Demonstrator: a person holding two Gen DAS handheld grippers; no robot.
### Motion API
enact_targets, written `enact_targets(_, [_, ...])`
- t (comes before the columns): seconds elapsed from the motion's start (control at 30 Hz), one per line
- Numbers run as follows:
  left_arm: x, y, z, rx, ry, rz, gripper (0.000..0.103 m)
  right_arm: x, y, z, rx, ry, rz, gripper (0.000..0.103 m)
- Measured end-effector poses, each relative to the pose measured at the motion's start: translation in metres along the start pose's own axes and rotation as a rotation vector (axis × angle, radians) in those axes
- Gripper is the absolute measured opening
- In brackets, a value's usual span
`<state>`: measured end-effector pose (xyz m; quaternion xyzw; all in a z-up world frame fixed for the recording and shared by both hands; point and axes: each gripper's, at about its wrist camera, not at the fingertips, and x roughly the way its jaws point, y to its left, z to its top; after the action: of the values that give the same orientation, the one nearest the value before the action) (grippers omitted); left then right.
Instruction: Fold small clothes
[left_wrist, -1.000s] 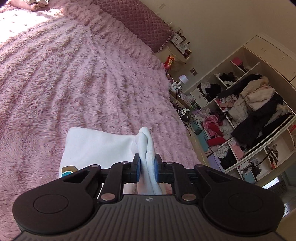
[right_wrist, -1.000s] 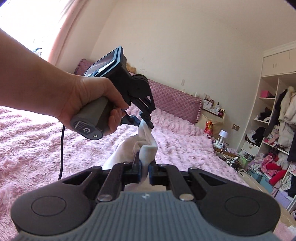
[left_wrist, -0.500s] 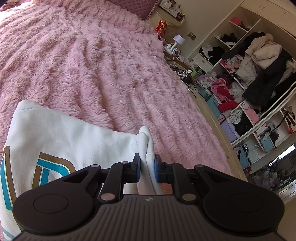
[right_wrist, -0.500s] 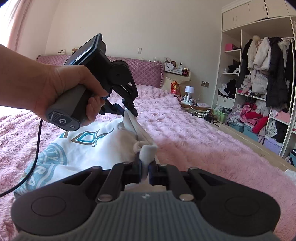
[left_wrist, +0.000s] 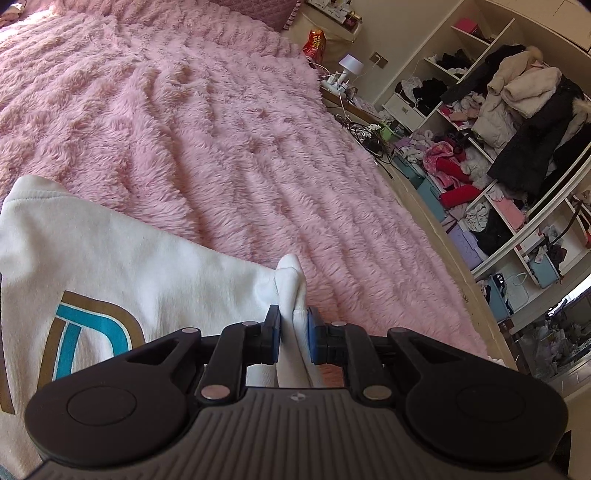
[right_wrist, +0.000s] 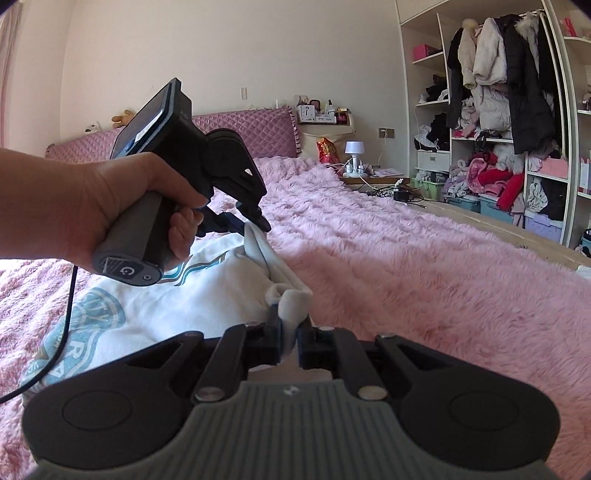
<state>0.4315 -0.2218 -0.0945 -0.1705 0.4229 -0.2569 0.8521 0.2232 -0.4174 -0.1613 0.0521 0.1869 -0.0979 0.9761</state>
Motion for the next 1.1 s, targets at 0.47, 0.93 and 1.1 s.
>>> enact_targets(0.47, [0.006,-0.022,0.0,0.175,0.053,0.054,0.053,0.001,0.006,-0.017,-0.026,0.058,-0.069,0.026])
enact_targets(0.93, [-0.202,0.041,-0.098,0.288,-0.068,0.178,0.06,-0.032,-0.032,0.014,0.1,0.121,0.134,0.038])
enact_targets(1.1, [-0.215,0.051,-0.155,0.372,-0.003,0.242,0.06,-0.024,-0.027,0.013,0.108,0.195,0.141,0.043])
